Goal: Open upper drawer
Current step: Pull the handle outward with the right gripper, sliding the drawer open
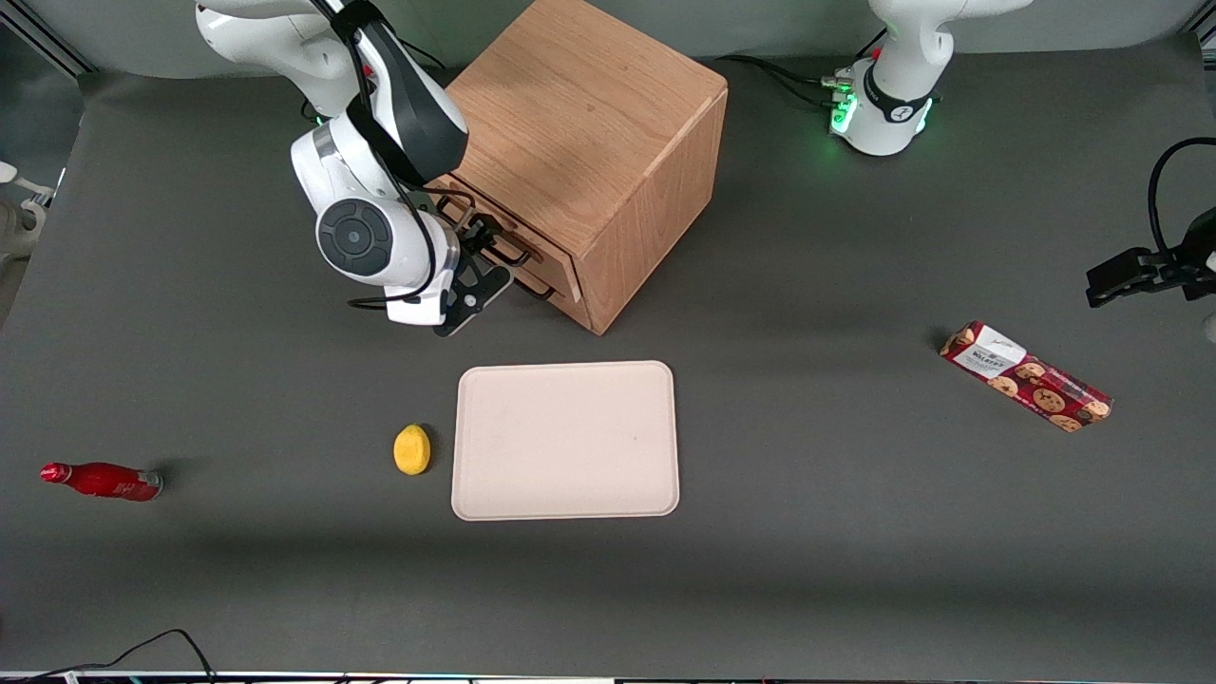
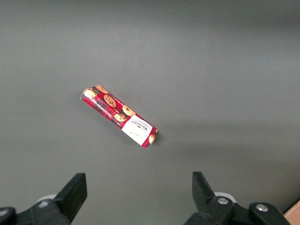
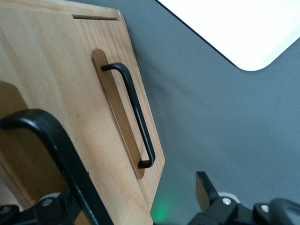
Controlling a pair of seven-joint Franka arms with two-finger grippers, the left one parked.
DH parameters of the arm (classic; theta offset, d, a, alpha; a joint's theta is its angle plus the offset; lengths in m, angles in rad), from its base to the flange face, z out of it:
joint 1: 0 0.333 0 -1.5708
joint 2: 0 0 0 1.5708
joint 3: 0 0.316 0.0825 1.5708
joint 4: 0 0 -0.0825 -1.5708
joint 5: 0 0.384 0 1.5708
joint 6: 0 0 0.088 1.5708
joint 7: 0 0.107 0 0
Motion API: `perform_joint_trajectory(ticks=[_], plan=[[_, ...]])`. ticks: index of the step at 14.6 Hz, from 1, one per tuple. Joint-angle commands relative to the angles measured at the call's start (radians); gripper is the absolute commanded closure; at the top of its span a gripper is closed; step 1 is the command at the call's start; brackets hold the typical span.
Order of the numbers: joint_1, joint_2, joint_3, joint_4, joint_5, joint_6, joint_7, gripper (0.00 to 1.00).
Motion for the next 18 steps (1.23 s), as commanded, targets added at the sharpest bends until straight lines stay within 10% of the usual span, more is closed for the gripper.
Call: perform_joint_trajectory(ticks=[1, 18], plan=[[-0.004, 0.004, -0.003, -0.001, 0.022, 0.014, -0.039, 0.00], [-0.093, 0.076, -0.017, 0.089, 0.008, 0.014, -0.205, 0.00]])
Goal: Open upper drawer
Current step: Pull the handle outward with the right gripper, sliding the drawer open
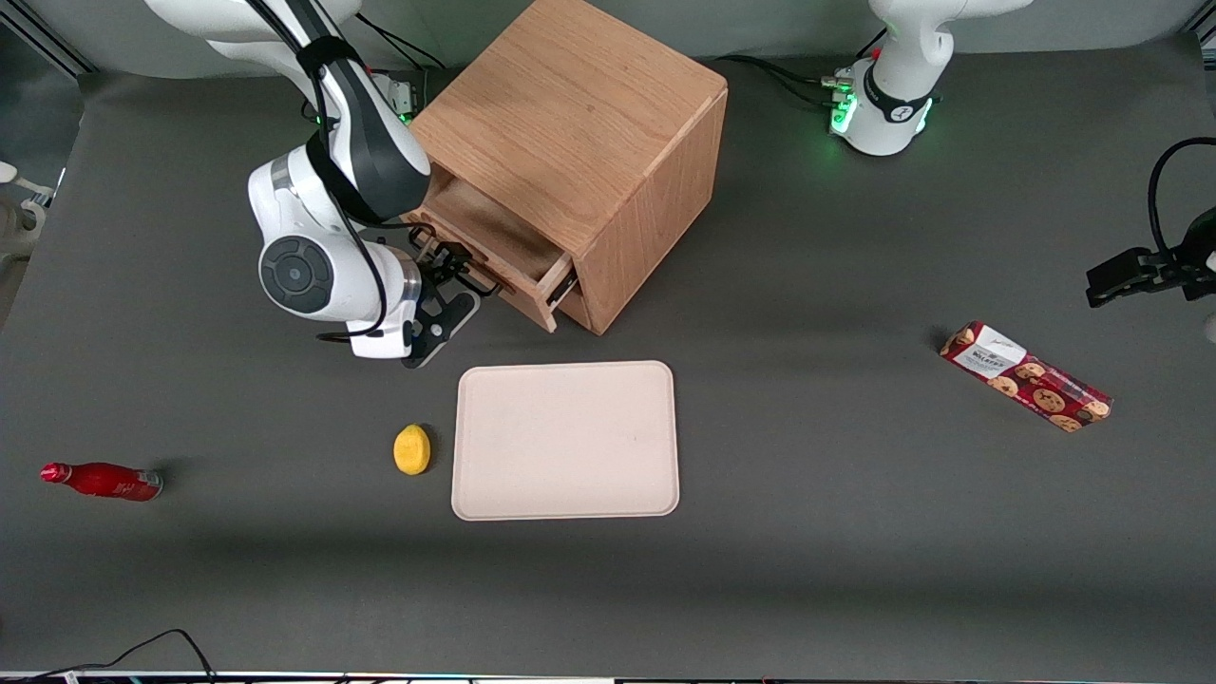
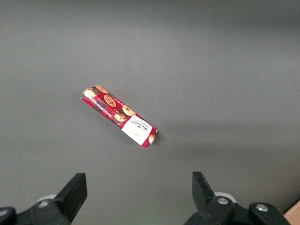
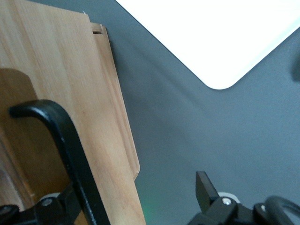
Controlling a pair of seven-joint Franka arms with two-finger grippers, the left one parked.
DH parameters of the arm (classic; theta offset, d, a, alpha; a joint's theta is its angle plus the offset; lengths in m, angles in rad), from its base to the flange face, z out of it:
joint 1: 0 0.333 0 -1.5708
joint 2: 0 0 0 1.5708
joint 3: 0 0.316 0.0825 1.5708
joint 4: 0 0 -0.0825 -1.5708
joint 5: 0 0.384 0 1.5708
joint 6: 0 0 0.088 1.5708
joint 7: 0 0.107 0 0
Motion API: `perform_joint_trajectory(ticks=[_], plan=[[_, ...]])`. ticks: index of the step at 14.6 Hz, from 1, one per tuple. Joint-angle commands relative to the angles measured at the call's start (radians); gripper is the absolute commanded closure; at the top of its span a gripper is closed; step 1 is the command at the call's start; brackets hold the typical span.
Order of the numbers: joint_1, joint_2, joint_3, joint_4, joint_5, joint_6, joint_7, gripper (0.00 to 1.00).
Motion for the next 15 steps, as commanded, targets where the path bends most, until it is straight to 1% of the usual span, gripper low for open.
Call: perform_joint_trajectory(ticks=[1, 7, 15], plan=[[-0.011, 0.038, 0.001, 0.051, 0.007, -0.006, -0.036, 0.00], [-0.034, 0.054, -0.016, 0.074, 0.005, -0.006, -0.109, 0.00], [-0.071, 0.074, -0.018, 0.097, -0.003, -0.006, -0.163, 0.00]])
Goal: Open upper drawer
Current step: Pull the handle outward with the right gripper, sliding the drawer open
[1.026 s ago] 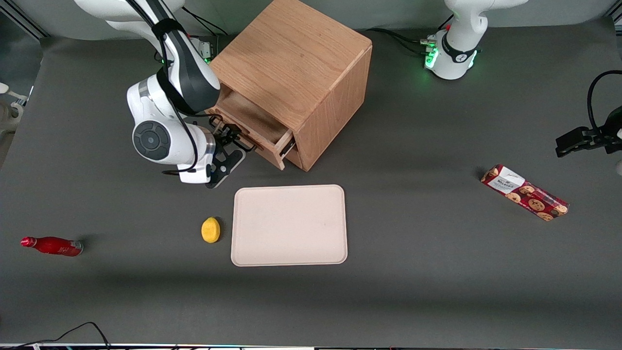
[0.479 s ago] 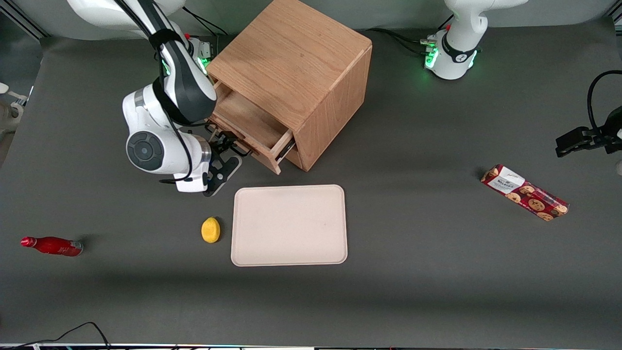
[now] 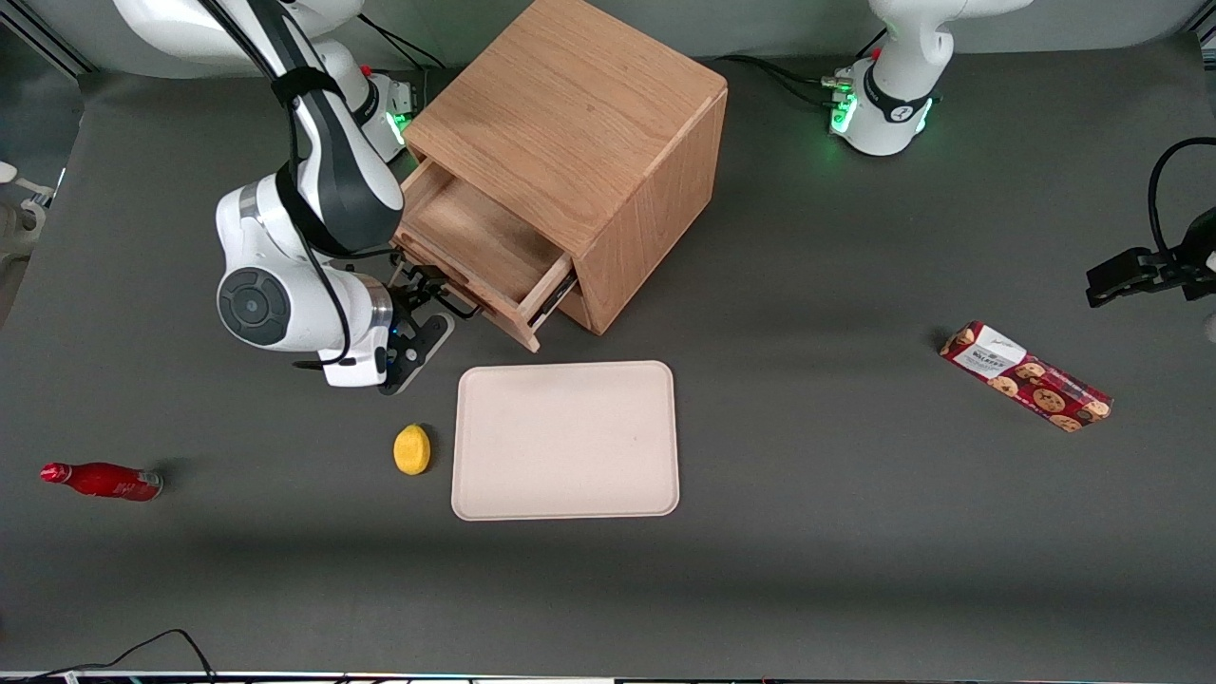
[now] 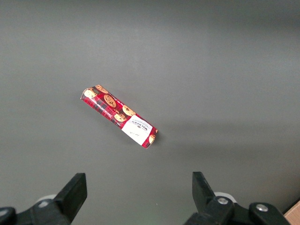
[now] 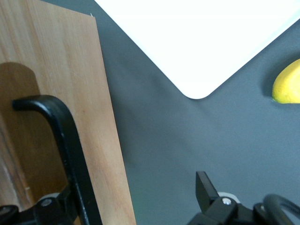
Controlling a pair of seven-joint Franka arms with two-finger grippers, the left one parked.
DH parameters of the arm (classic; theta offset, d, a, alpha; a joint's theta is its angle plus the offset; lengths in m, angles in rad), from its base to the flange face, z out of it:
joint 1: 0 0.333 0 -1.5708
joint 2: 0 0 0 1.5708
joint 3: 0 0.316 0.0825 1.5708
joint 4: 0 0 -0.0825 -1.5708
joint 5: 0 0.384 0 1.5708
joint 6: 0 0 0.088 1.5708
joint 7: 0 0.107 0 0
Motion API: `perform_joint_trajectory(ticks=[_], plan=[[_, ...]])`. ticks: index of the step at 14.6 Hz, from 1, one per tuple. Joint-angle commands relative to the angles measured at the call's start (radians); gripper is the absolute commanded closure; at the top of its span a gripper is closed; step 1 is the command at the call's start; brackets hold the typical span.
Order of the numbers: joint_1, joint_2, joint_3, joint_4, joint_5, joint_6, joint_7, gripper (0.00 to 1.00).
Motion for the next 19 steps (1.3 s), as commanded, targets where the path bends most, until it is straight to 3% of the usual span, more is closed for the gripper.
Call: perform_joint_trajectory(ticks=[1, 19], plan=[[-0.021, 0.029, -0.003, 0.041, -0.002, -0.006, -0.048, 0.00], [-0.061, 0.118, -0.072, 0.162, -0.001, -0.006, -0.181, 0.00]])
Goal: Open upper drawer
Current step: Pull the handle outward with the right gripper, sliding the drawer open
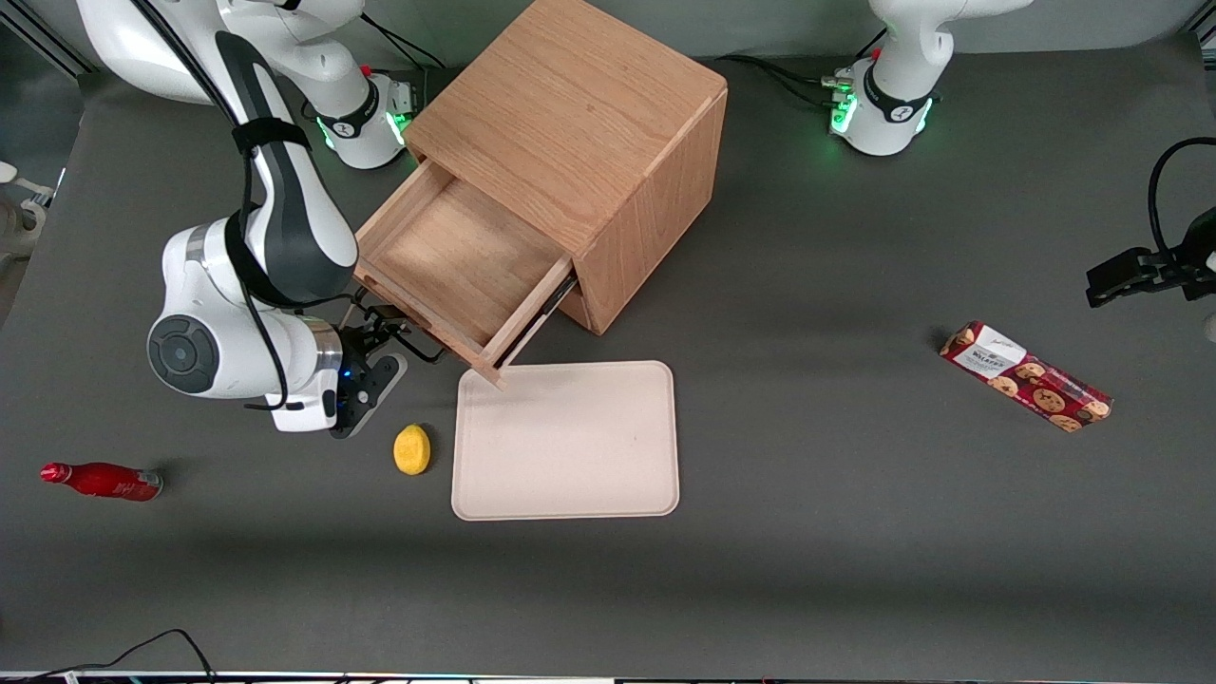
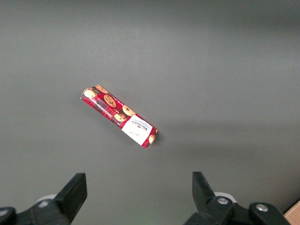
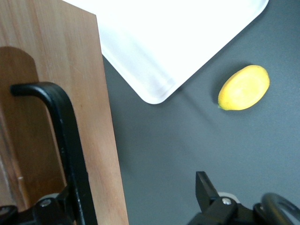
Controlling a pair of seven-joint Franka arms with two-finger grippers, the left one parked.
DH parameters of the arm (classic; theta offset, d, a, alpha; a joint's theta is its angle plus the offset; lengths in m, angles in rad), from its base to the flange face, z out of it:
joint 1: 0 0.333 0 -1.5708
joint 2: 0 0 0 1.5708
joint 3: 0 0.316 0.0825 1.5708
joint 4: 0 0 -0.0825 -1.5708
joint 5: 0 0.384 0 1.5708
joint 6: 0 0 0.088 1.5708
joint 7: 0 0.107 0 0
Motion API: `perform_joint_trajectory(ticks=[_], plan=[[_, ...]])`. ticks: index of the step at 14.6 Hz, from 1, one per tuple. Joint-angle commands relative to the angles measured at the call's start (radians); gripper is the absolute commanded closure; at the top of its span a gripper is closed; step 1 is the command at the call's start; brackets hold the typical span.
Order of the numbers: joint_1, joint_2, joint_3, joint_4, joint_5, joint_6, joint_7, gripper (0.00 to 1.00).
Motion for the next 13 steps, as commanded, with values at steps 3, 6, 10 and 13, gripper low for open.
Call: perform_joint_trajectory(ticks=[3, 6, 10, 13], plan=[[-0.028, 0.041, -0.006, 0.062, 0.000, -0.006, -0.059, 0.00], [-0.035, 0.061, -0.011, 0.089, 0.001, -0.008, -0.090, 0.00], [-0.054, 0.073, -0.011, 0.109, 0.001, -0.006, -0.094, 0.00], [-0.058, 0.076, -0.011, 0.117, 0.001, -0.006, -0.096, 0.00]])
